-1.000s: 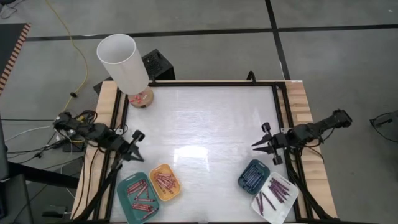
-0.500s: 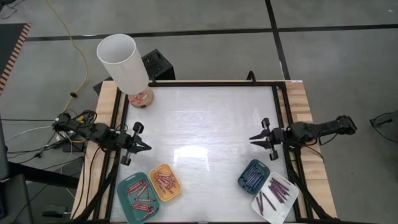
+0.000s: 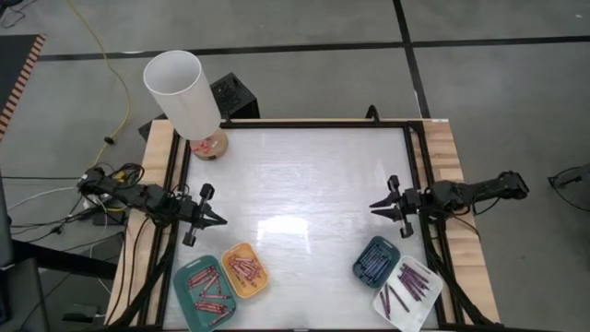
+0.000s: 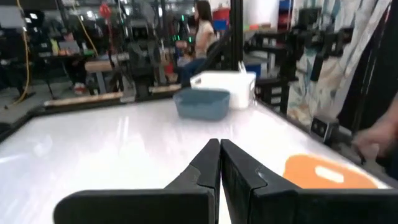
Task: Sort crayons
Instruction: Return to Home Position
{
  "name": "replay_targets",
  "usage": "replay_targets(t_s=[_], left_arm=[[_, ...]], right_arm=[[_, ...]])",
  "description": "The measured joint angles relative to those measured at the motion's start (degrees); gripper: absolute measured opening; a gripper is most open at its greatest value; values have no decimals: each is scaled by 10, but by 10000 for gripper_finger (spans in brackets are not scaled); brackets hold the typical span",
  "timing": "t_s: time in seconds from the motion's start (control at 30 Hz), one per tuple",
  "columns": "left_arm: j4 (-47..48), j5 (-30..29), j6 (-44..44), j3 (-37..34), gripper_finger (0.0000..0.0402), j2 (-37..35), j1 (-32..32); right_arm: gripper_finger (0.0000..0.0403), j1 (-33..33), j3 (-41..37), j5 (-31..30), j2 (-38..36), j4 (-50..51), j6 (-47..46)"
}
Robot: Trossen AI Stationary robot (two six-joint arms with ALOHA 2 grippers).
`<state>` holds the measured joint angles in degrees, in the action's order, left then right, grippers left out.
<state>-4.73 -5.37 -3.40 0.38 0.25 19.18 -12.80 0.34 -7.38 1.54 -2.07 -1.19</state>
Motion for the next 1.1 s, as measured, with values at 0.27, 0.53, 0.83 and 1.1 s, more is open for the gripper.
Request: replay_targets(t_s=[0.27,0.53,0.83,1.1], left_arm=[[23,4,0,0,0,2,0],[23,4,0,0,0,2,0],[23,4,0,0,0,2,0],[23,4,0,0,0,2,0]], right_arm=[[77,0,0,0,0,0,1],[77,0,0,-1,0,0,1],[77,0,0,-1,0,0,1],[77,0,0,-2,0,0,1]])
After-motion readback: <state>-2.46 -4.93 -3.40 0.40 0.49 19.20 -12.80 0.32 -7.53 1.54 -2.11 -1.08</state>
